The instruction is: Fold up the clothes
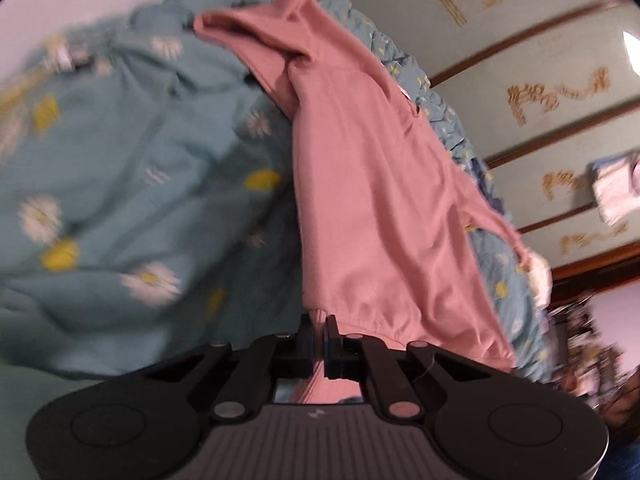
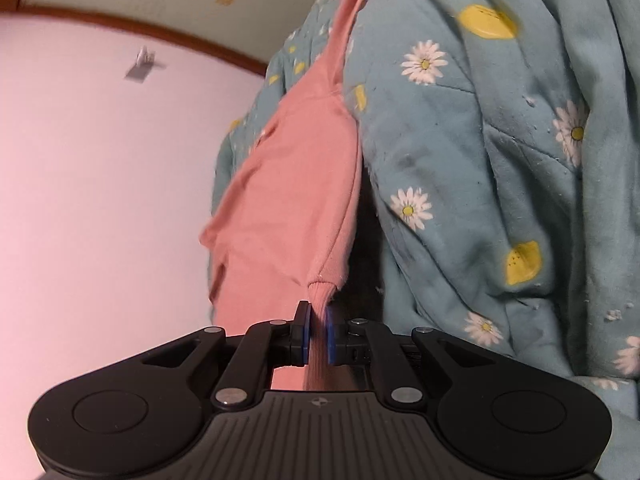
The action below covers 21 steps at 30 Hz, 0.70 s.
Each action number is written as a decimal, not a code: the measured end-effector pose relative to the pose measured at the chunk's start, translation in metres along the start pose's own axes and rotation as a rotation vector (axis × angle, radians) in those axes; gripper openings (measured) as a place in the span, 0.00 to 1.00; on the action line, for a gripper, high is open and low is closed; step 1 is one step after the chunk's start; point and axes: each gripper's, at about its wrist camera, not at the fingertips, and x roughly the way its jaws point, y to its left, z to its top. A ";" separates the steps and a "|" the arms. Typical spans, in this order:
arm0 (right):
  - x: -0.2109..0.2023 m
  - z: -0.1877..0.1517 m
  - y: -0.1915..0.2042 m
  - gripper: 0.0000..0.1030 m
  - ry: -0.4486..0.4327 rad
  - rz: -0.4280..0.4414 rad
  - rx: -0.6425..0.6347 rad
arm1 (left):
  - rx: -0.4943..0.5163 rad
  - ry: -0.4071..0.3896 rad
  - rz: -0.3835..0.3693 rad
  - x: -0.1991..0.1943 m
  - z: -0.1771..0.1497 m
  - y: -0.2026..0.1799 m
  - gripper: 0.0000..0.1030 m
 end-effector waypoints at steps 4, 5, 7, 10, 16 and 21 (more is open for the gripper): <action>0.018 -0.003 0.011 0.06 0.105 -0.220 -0.142 | 0.060 0.045 0.133 0.011 -0.007 0.009 0.03; 0.022 -0.002 0.014 0.06 0.121 -0.235 -0.166 | 0.068 0.055 0.146 0.016 -0.010 0.010 0.04; 0.025 -0.003 0.021 0.06 0.134 -0.274 -0.210 | 0.096 0.058 0.169 0.020 -0.012 0.009 0.04; 0.029 -0.005 0.025 0.05 0.162 -0.325 -0.244 | 0.094 0.080 0.178 0.020 -0.011 0.010 0.08; 0.026 -0.001 0.026 0.08 0.193 -0.374 -0.252 | 0.071 0.029 0.170 0.000 -0.012 0.020 0.20; -0.004 -0.007 0.044 0.13 0.040 -0.473 -0.403 | 0.083 -0.125 0.180 -0.042 -0.014 0.019 0.22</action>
